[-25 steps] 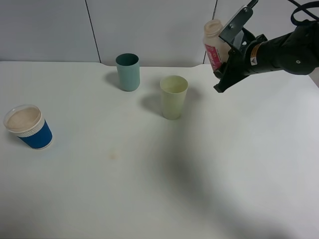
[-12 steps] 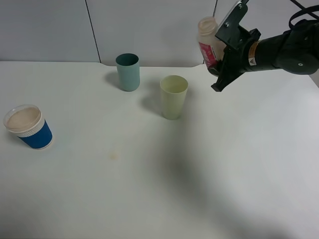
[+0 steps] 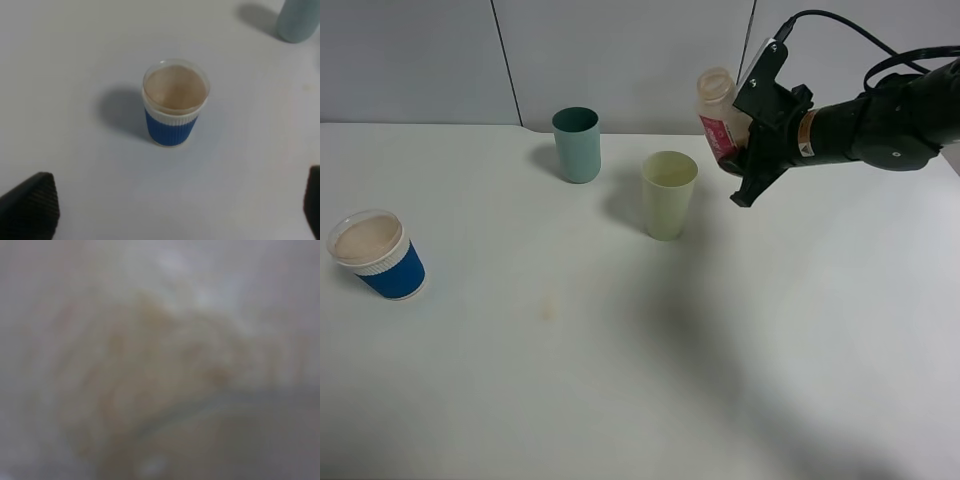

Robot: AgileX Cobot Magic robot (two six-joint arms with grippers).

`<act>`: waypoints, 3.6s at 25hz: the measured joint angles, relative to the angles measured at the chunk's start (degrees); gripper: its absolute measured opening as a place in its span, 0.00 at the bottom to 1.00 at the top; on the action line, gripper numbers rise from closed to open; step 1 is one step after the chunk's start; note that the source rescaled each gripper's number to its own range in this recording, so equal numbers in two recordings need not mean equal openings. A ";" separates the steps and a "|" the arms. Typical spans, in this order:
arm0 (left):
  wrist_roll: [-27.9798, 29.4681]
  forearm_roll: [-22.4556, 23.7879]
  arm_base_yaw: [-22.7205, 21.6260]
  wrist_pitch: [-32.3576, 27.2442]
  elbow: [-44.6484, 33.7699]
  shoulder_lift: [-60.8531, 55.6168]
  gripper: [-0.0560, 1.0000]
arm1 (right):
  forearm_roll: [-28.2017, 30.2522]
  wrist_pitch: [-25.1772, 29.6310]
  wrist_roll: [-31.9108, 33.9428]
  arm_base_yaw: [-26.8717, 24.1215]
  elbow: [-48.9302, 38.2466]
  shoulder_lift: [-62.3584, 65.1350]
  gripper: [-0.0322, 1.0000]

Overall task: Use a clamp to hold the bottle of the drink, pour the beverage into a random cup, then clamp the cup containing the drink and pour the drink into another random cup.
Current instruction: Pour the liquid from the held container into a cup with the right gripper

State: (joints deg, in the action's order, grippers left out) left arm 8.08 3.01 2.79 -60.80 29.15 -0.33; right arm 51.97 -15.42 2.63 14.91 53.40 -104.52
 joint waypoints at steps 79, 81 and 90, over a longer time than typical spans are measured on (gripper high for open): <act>0.00 0.00 0.00 0.00 0.00 0.00 0.97 | 25.15 17.60 -0.99 5.62 4.52 1.33 0.03; 0.00 0.00 0.00 0.00 0.00 0.00 0.97 | 25.15 17.87 -0.99 5.62 4.52 1.33 0.03; 0.00 0.00 0.00 0.00 0.00 0.00 0.97 | 25.59 19.50 -0.99 5.68 4.52 1.33 0.03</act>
State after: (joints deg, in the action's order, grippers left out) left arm 8.08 3.01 2.79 -60.80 29.15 -0.33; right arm 77.55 4.07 1.64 20.59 57.91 -103.19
